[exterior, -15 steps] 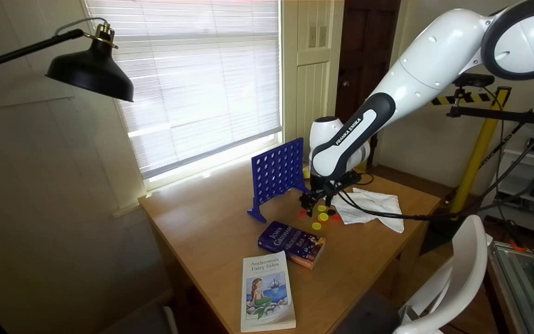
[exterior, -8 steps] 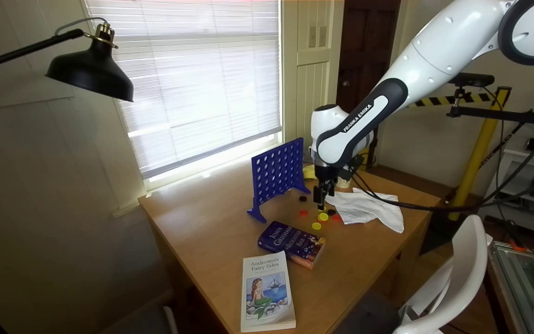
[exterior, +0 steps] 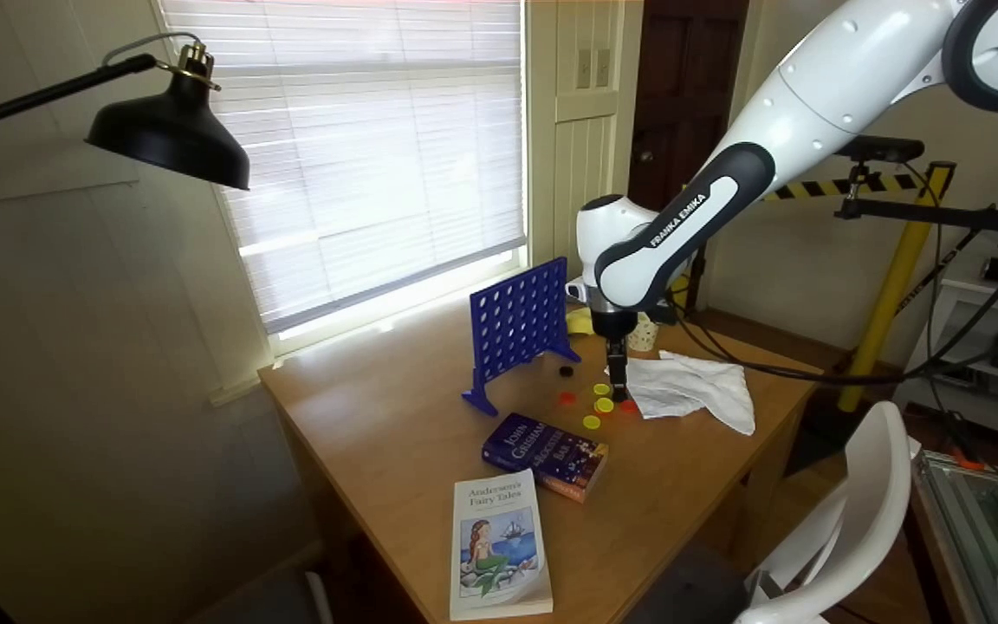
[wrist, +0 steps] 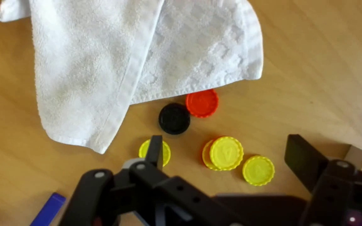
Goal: Put one yellow disc on the stacked discs
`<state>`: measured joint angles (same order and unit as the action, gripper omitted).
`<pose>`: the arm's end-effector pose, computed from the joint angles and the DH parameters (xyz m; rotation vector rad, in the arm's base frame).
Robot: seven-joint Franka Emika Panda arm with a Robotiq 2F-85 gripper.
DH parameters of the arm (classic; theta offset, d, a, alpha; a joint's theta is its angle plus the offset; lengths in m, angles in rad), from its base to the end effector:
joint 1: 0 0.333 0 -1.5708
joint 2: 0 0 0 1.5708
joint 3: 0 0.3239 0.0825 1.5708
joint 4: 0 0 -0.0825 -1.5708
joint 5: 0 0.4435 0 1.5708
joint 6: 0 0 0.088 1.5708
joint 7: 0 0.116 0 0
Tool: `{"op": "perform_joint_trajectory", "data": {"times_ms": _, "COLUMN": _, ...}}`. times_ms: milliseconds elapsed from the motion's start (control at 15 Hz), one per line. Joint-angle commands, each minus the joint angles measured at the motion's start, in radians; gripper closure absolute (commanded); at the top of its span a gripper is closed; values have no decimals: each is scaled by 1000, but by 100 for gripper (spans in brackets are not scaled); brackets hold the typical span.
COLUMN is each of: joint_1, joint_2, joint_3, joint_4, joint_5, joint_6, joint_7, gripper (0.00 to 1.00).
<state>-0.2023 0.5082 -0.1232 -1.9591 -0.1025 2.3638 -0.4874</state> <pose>0.6126 -0.2092 0.1590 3.0315 0.3826 -0.2206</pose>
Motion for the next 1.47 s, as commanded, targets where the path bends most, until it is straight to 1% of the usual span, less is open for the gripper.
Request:
{"op": "perform_joint_trajectory", "data": {"times_ms": 0, "joint_1": -20, "joint_2": -1, "joint_3": 26, "joint_4": 1, "joint_5": -19, "joint_6": -7, "joint_7": -14, "gripper": 0}}
{"op": "perform_joint_trajectory", "data": {"times_ms": 333, "joint_1": -22, "joint_2": -1, "joint_3": 31, "joint_4": 1, "joint_5": -25, "joint_6": -11, "joint_7": -45, "gripper": 0}}
{"op": "perform_joint_trajectory", "data": {"times_ms": 400, "joint_1": -32, "joint_2": -1, "joint_3": 43, "joint_4": -5, "joint_5": -19, "joint_6": 9, "joint_7": -82, "gripper": 0}}
{"op": "perform_joint_trajectory", "data": {"times_ms": 533, "joint_1": -53, "joint_2": 6, "joint_3": 68, "joint_4": -14, "joint_5": -19, "joint_6": 68, "joint_7": -167, "gripper": 0}}
{"op": "perform_joint_trajectory", "data": {"times_ms": 600, "joint_1": -71, "joint_2": 12, "joint_3": 89, "joint_4": -12, "joint_5": -14, "joint_6": 84, "joint_7": -241, "gripper": 0}}
{"op": "perform_joint_trajectory", "data": {"times_ms": 733, "joint_1": -98, "joint_2": 29, "joint_3": 109, "joint_4": -12, "joint_5": -8, "joint_6": 147, "joint_7": -350, "gripper": 0}}
{"op": "perform_joint_trajectory", "data": {"times_ms": 1000, "joint_1": -162, "joint_2": 64, "joint_3": 154, "joint_4": -11, "joint_5": 17, "joint_6": 185, "joint_7": -579, "gripper": 0}}
{"op": "perform_joint_trajectory", "data": {"times_ms": 1133, "joint_1": -200, "joint_2": 76, "joint_3": 189, "joint_4": -14, "joint_5": 64, "joint_6": 190, "joint_7": -676, "gripper": 0}}
{"op": "perform_joint_trajectory", "data": {"times_ms": 1200, "joint_1": -146, "joint_2": 69, "joint_3": 138, "joint_4": -1, "joint_5": 32, "joint_6": 166, "joint_7": -588, "gripper": 0}}
{"op": "perform_joint_trajectory", "data": {"times_ms": 1267, "joint_1": -159, "joint_2": 75, "joint_3": 148, "joint_4": -1, "joint_5": 46, "joint_6": 168, "joint_7": -625, "gripper": 0}}
{"op": "perform_joint_trajectory", "data": {"times_ms": 1400, "joint_1": -168, "joint_2": 80, "joint_3": 156, "joint_4": -1, "joint_5": 54, "joint_6": 170, "joint_7": -649, "gripper": 0}}
